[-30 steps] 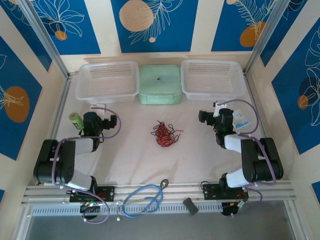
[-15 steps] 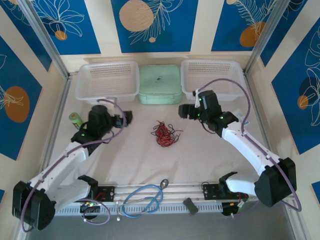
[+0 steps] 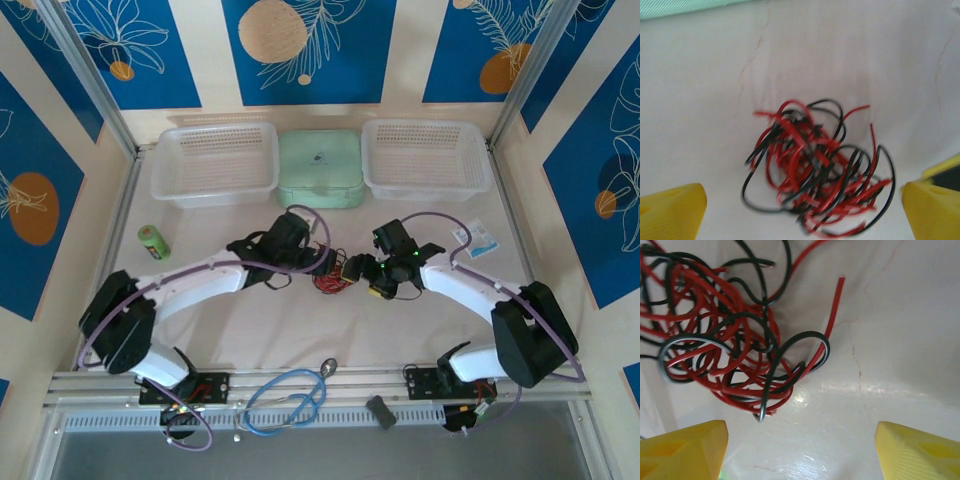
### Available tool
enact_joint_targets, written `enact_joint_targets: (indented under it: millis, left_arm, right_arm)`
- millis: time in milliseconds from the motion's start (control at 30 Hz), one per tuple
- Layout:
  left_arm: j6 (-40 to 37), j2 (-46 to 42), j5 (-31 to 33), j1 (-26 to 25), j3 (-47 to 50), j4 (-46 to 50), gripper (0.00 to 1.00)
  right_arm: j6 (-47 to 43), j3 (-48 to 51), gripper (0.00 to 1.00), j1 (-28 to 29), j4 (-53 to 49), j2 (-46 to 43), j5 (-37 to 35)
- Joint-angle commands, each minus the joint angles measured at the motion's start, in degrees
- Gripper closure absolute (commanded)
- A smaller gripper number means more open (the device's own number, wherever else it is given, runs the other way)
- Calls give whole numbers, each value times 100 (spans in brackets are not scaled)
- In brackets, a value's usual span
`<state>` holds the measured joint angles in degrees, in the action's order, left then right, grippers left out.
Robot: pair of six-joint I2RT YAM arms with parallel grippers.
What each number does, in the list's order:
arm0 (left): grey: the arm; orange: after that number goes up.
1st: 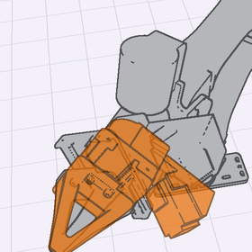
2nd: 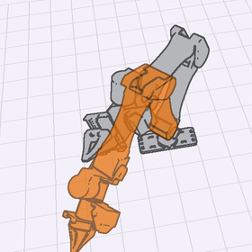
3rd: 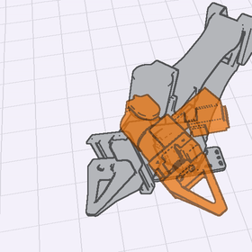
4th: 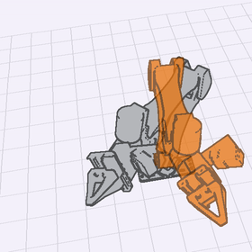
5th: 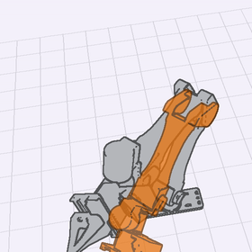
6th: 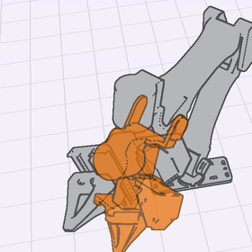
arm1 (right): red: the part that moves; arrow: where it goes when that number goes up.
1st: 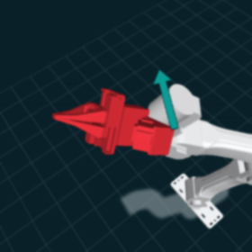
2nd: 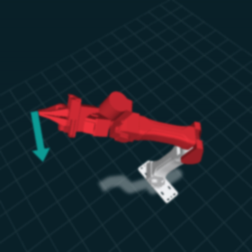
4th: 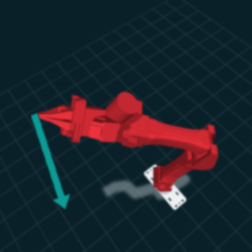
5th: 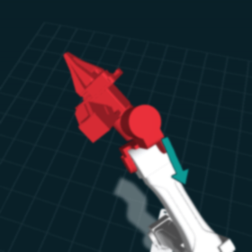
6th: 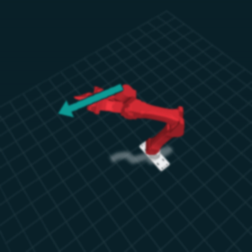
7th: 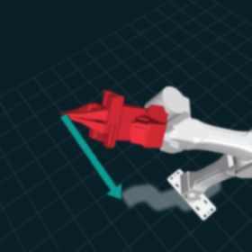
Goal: Untangle the cables
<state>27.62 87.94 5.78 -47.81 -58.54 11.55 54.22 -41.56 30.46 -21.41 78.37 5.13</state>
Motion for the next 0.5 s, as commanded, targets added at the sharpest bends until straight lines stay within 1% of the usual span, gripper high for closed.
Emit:
enact_joint_targets:
  millis: [0,200,267,367,467]
  left_arm:
    - [307,457,304,-81,-469,59,0]
    - [563,1231,616,-81,-974,573,1]
    - [610,1367,617,-82,-1011,594,3]
    - [682,1526,706,-82,-1010,651,12]
    - [742,1611,877,-80,-971,795,24]
  right_arm:
    - [838,56,23,83,737,218,352]
    - [1165,117,27,175,1291,713,483]
    - [1188,116,29,204,1372,834,449]
    - [1189,117,34,224,1417,975,376]
    - [1206,152,43,224,1460,1053,331]
